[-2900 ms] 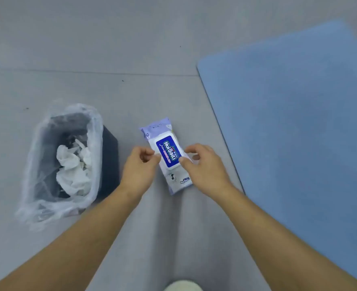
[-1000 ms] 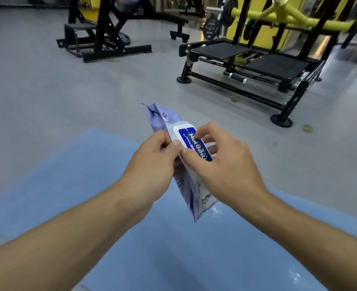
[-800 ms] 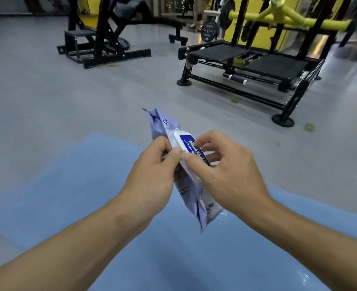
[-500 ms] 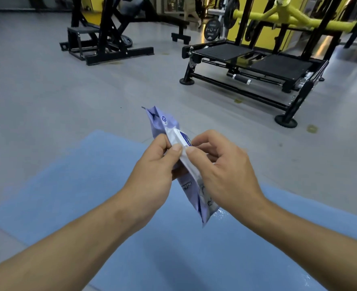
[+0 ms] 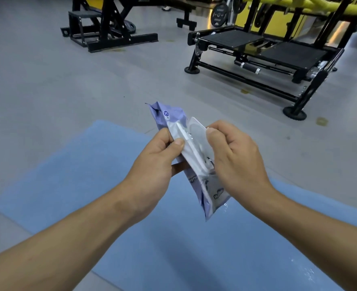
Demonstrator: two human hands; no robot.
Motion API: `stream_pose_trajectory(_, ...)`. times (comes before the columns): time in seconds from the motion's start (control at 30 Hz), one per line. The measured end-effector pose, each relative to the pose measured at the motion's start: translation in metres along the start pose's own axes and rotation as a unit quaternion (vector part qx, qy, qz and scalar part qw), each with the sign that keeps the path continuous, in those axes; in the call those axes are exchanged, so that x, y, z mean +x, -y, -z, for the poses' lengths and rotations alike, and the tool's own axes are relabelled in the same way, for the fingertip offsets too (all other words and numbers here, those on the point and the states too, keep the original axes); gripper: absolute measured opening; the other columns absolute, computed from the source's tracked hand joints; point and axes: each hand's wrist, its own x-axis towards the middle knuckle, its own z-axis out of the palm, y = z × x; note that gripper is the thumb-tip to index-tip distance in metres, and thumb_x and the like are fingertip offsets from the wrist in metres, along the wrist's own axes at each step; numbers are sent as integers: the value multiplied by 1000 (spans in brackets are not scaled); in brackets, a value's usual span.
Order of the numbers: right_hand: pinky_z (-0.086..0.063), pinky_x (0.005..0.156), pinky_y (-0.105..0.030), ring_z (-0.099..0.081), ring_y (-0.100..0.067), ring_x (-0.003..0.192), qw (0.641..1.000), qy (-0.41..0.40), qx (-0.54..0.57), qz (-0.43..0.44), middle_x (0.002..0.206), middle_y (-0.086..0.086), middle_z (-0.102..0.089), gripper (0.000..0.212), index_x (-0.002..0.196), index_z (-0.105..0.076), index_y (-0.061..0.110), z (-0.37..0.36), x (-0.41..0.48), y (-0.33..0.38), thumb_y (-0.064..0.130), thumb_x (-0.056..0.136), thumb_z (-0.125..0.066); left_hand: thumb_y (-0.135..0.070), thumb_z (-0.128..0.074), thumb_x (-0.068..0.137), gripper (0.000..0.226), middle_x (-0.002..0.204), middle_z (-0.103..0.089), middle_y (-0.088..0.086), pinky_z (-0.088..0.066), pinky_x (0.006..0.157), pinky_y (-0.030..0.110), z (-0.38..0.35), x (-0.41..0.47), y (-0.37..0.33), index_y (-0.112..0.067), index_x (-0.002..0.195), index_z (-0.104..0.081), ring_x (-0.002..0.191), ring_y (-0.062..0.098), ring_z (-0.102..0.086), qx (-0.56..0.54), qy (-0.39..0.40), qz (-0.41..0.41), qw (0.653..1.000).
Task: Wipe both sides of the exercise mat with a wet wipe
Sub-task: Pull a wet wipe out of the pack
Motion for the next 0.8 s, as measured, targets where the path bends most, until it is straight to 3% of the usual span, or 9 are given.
stream_pose_trajectory(0.17,-38,53,-21,-46,-7,56,1000,-3,3,-5,64,2,-54,31,81,-59,18,1,1,-4,33,105,-46,-9,-43,106,29,117,-75,8,-57,85,34,-3,3,-1,-13,118,-69,104,21,-70,-32,-39,10,999)
stream_pose_trajectory(0.23,-48,63,-34,-50,-13,62,998,-16,30,-43,64,6,-50,34,81,-56,13,0,2,-9,33,106,-44,-10,-45,103,27,102,-76,1,-57,74,30,-5,3,-3,-15,107,-72,88,15,-71,-29,-79,27,996)
stream_pose_trajectory(0.3,-58,74,-51,-60,-29,72,991,-24,97,-94,70,3,-58,32,85,-58,12,1,3,-12,33,103,-43,-14,-47,99,22,87,-68,0,-49,67,29,-3,6,-3,-16,89,-67,77,17,-63,-1,-134,50,990)
stream_pose_trajectory(0.37,-62,75,-53,-68,-27,74,972,-30,175,-152,80,-1,-69,27,91,-64,14,2,2,-10,24,105,-43,-23,-49,100,22,85,-65,1,-42,74,33,0,10,-1,-18,83,-62,80,20,-58,19,-169,71,983)
stream_pose_trajectory(0.47,-63,74,-50,-74,-22,73,961,-31,215,-173,93,-6,-75,21,105,-63,17,3,2,-7,10,104,-43,-49,-51,102,34,103,-78,-7,-53,87,37,2,11,1,-24,109,-73,97,16,-73,9,-137,100,985)
stream_pose_trajectory(0.53,-62,74,-54,-75,-27,74,963,-27,216,-159,93,-8,-74,26,113,-58,21,3,4,-8,4,100,-45,-44,-57,101,26,108,-78,-7,-55,94,42,4,9,4,-27,116,-70,102,16,-74,47,-99,83,991)
stream_pose_trajectory(0.63,-60,79,-40,-70,-13,85,987,-15,113,-116,108,6,-68,48,125,-49,34,-1,5,-15,1,91,-53,-23,-64,100,17,108,-78,-1,-55,99,50,8,6,5,-21,116,-70,102,21,-74,73,-84,68,991)
stream_pose_trajectory(0.73,-48,94,-22,-53,1,111,999,8,-41,-12,133,9,-50,44,113,-60,35,-6,2,-21,2,84,-61,-19,-68,97,16,104,-79,3,-58,94,47,12,4,5,-17,113,-72,99,25,-75,65,-75,76,992)
stream_pose_trajectory(0.8,-34,107,-30,-43,-6,126,986,2,-149,69,141,10,-39,36,108,-66,33,-7,0,-23,7,83,-66,-20,-70,95,16,101,-79,4,-59,84,42,13,3,4,-16,110,-72,97,28,-75,61,-76,78,992)
